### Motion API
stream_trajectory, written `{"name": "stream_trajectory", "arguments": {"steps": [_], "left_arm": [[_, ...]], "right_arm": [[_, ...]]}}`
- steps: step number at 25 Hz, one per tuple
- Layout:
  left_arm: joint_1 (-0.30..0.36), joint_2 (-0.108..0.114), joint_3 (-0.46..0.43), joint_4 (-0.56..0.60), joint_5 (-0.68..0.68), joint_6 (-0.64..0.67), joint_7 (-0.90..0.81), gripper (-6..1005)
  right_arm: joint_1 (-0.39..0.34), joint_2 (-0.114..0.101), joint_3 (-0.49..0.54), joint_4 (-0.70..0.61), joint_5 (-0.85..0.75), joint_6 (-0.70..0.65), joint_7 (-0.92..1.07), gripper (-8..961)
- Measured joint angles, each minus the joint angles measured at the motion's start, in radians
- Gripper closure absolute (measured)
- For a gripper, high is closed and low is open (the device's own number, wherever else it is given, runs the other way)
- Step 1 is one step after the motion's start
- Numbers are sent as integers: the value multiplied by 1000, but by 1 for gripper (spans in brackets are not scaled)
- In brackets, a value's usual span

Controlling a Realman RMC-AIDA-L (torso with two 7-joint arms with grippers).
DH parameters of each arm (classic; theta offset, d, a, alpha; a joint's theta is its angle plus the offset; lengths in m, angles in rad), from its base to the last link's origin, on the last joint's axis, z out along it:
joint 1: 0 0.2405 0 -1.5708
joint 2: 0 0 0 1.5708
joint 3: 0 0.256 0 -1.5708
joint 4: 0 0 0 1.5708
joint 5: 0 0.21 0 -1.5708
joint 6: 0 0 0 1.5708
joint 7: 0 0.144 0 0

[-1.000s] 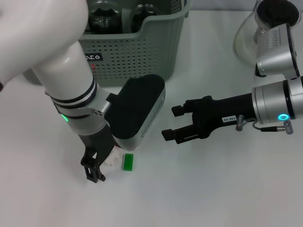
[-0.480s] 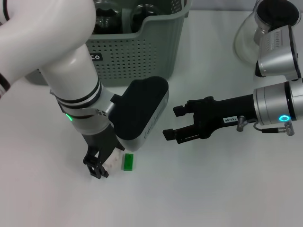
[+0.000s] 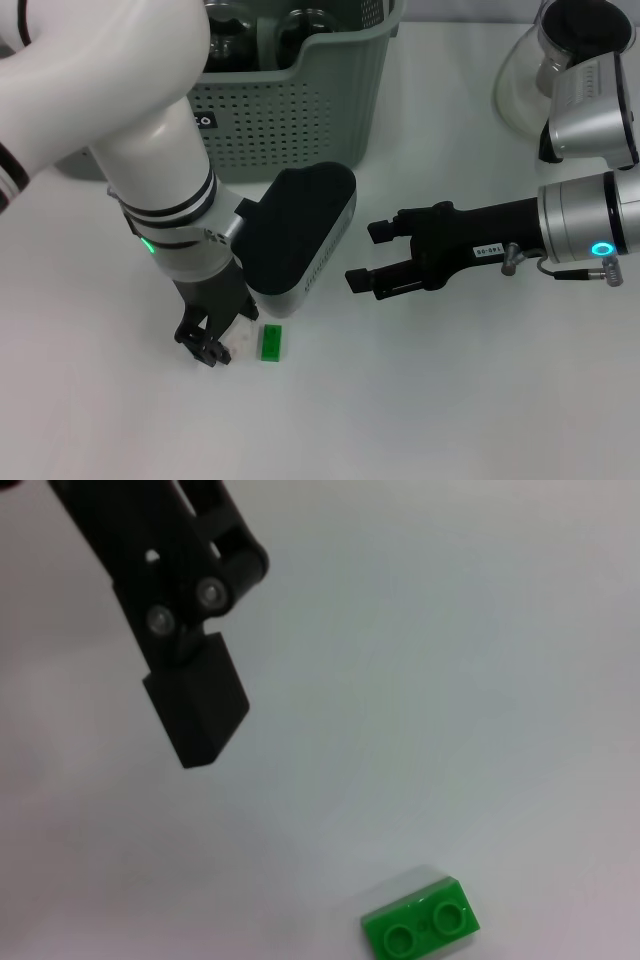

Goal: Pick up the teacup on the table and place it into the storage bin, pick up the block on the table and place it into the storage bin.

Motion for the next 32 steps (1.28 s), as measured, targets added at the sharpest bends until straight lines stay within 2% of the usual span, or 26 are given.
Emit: {"name": "stream_trajectory", "arguments": {"steps": [5, 7, 10, 12, 14, 15, 16, 17, 19, 21, 23, 24, 26, 28, 30, 32], "left_arm": [[-2, 0, -3, -7, -1, 0, -2, 325], [-2, 0, -14, 7, -8, 16, -3, 521], [-1, -1, -71, 49, -28, 82, -4, 561], [-13, -1, -180, 90, -71, 189, -6, 587], [-38, 0, -356, 120, -138, 303, -10, 587], [-45, 0, -402, 120, -155, 325, -11, 588], [-73, 10, -574, 122, -206, 381, -19, 588], [-87, 18, -664, 116, -231, 394, -32, 588], [-120, 60, -912, 101, -288, 398, -98, 588], [-137, 109, -1070, 87, -328, 358, -190, 587], [-148, 170, -1169, 54, -361, 290, -274, 587], [-151, 203, -1199, 27, -377, 249, -321, 578], [-154, 270, -1200, -48, -400, 167, -388, 559], [-158, 313, -1171, -134, -404, 80, -428, 540], [-158, 321, -1140, -181, -392, -19, -450, 521], [-156, 317, -1125, -183, -386, -45, -455, 502]], "right_arm": [[0, 0, 1, 0, 0, 0, 0, 39], [-1, -1, 1, 0, 0, 0, 0, 40], [-1, -2, 1, 0, 0, 0, 0, 40], [-1, -3, 1, 0, 0, 0, 0, 40], [-3, -5, 1, 0, 0, 0, 0, 40], [-4, -6, 1, 0, 0, 0, 0, 40], [-5, -6, 1, 0, 0, 0, -1, 40], [-6, -6, 1, 0, 0, -1, -1, 41], [-9, -7, 1, 0, 0, 0, -2, 41], [-11, -10, 1, -1, 0, -2, -2, 41], [-12, -12, 1, -1, 0, -4, -2, 40], [-12, -12, 0, -2, 0, -5, -2, 40], [-12, -12, -3, -2, 0, -6, -4, 39], [-8, -12, -6, -2, 0, -7, -7, 39], [-6, -11, -8, -2, 0, -7, -9, 39], [-6, -10, -8, -2, 0, -8, -10, 39]]}}
